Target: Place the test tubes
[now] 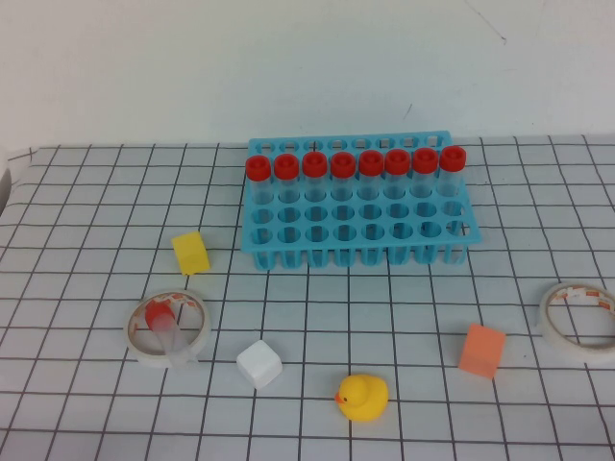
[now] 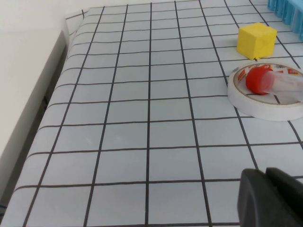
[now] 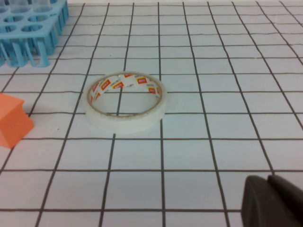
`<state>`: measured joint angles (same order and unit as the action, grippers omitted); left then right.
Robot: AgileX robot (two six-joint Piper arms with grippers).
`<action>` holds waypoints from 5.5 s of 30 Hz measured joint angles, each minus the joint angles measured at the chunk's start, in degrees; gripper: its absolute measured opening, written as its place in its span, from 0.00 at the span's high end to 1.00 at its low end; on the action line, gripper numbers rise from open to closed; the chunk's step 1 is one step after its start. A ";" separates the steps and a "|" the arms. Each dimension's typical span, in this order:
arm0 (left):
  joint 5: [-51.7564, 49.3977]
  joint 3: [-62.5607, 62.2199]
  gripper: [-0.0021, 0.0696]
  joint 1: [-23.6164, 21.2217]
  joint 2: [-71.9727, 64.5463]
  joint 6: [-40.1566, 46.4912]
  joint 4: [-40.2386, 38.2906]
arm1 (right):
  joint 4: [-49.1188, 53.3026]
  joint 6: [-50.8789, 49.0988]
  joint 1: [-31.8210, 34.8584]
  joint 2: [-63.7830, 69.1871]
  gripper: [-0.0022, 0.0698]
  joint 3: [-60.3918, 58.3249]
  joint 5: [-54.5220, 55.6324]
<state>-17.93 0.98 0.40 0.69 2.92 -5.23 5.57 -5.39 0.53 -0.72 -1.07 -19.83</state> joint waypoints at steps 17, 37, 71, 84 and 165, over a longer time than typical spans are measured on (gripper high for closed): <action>4.47 0.11 0.97 0.00 0.00 -0.23 1.71 | 0.00 0.00 0.00 0.00 0.97 0.00 0.00; 42.80 0.11 0.97 0.00 0.00 -4.21 1.48 | 0.00 0.00 0.00 0.00 0.97 -0.58 31.68; 4.73 -28.49 0.97 0.00 -14.92 -7.44 7.76 | -17.88 17.48 0.00 43.14 0.97 37.32 -18.19; -18.56 -28.49 0.97 0.00 -14.92 -7.78 8.07 | -29.73 37.69 -13.46 91.22 0.97 67.93 -29.18; -14.08 -23.44 0.97 0.00 -14.92 -7.77 5.62 | -18.85 22.94 -52.33 137.07 0.32 125.57 -35.98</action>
<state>-32.01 -22.46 0.40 -14.23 -4.85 0.40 -13.28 17.55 -51.80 136.34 124.51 -55.81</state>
